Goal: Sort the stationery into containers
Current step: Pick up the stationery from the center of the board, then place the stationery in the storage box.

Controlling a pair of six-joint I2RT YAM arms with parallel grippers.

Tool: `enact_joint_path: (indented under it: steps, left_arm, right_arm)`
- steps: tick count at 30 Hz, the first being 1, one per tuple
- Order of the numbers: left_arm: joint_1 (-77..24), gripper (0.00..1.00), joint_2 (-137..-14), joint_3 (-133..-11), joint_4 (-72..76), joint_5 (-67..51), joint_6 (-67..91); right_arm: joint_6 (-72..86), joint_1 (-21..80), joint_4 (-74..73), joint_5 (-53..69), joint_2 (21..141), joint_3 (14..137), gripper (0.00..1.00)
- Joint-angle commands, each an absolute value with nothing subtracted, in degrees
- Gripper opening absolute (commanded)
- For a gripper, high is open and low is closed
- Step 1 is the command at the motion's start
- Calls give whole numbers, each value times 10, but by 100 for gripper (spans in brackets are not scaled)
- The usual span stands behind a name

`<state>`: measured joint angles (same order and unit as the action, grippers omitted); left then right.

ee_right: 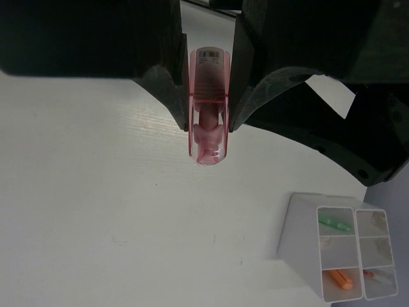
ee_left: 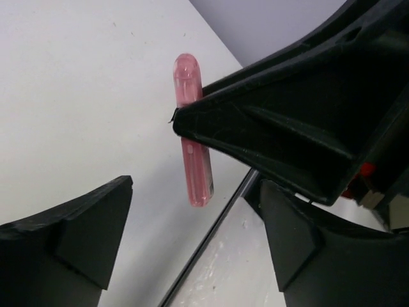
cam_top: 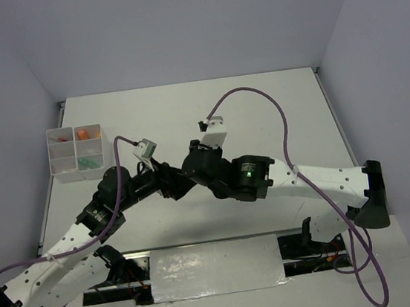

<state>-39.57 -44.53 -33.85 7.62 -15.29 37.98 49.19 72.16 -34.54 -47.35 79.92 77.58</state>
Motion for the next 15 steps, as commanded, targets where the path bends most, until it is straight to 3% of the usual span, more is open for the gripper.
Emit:
enact_joint_path:
  steps: [1,7,15]
  left_arm:
    - [-398,97,-417,-360,45,-161,344]
    - [-397,99,-346,-398,-93,-146,295]
    - [-397,98,-310,-460,-144,-139,315]
  right_arm:
    - [434,726,-291,-492,766,754,0]
    - [258,725,-112,-422,645,623,0]
    - [59,723,25,-252,523,485,0]
